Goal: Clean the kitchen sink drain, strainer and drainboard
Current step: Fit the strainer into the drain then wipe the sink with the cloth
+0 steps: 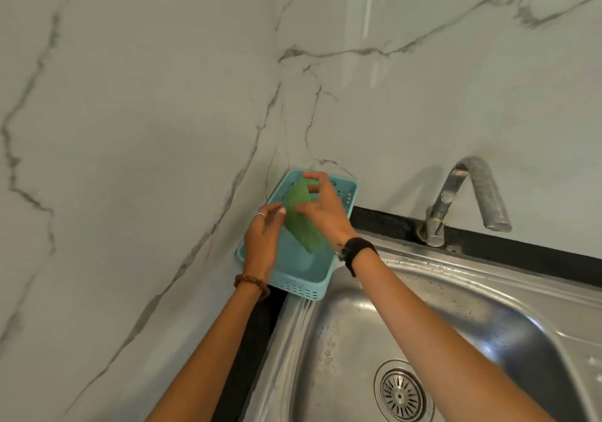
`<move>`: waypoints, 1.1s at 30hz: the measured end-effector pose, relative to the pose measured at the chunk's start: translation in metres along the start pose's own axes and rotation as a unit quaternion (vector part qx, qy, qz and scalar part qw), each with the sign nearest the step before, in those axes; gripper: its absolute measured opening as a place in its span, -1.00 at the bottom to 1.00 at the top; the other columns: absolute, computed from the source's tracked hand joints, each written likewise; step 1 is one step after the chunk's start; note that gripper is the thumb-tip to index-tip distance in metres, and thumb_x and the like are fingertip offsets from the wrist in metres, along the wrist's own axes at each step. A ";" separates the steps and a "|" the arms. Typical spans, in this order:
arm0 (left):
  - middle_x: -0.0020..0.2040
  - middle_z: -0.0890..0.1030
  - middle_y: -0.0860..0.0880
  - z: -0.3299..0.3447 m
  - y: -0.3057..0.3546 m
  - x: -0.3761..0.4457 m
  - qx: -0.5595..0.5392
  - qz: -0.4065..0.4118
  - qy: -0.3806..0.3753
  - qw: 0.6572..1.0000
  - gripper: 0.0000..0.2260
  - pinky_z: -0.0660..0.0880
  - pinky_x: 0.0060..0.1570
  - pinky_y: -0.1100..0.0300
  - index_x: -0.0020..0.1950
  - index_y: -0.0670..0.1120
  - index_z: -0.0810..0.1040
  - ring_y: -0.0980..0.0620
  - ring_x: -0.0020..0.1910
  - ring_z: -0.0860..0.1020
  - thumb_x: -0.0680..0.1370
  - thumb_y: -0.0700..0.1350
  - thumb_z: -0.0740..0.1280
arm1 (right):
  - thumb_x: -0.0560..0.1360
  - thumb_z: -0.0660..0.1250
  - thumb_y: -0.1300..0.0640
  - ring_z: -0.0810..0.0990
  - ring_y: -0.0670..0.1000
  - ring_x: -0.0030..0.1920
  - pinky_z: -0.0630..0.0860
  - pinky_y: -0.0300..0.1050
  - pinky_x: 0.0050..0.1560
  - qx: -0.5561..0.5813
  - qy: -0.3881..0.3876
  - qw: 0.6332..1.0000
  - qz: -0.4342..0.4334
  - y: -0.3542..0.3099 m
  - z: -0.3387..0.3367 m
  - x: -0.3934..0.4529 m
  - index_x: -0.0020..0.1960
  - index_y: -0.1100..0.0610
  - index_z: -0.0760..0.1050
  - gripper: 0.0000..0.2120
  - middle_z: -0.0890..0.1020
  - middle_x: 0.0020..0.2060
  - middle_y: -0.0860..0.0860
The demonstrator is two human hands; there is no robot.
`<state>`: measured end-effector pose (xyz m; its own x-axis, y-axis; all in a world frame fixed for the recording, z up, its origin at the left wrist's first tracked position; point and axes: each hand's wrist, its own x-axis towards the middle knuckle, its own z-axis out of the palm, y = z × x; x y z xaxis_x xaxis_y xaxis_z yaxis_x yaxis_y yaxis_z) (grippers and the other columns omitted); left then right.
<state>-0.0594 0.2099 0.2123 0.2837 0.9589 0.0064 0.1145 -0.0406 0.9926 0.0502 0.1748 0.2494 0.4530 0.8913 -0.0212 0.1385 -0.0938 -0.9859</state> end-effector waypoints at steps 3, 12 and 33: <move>-0.08 0.66 0.04 0.002 0.041 -0.032 -0.143 -0.049 -0.057 0.987 -0.77 0.56 -0.20 0.22 -0.01 0.03 0.59 0.06 -0.06 0.63 0.55 0.10 0.19 | 0.39 0.37 0.35 0.44 -0.10 0.01 0.39 -0.56 -0.15 -0.062 -0.046 0.993 -0.092 -0.031 -0.019 -0.041 0.31 -0.01 0.36 -0.45 0.43 0.12 0.00; -0.16 0.71 -0.08 0.037 0.045 -0.152 -0.189 -0.121 -0.137 0.965 -0.76 0.59 -0.25 0.16 -0.14 0.00 0.68 -0.04 -0.15 0.67 0.55 -0.01 0.22 | 0.42 0.40 0.26 0.63 -0.16 0.03 0.56 -0.33 -0.02 0.163 -0.061 0.985 -0.002 -0.003 -0.075 -0.178 0.21 -0.01 0.51 -0.61 0.59 0.13 -0.06; -0.20 0.48 -0.16 0.087 0.030 -0.264 0.074 -0.050 -0.235 0.968 -0.72 0.31 -0.19 0.10 -0.10 -0.25 0.53 -0.04 -0.21 0.41 0.59 -0.08 0.15 | 0.49 0.35 0.13 0.65 -0.01 -0.20 0.57 -0.35 -0.23 0.089 0.159 0.981 0.059 0.051 -0.139 -0.286 -0.13 0.22 0.60 -0.85 0.69 -0.18 0.13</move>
<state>-0.0481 -0.0693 0.2299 0.6622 0.7275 -0.1796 0.2897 -0.0276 0.9567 0.0505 -0.1465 0.2278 0.7132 0.6920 -0.1120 -0.0741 -0.0844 -0.9937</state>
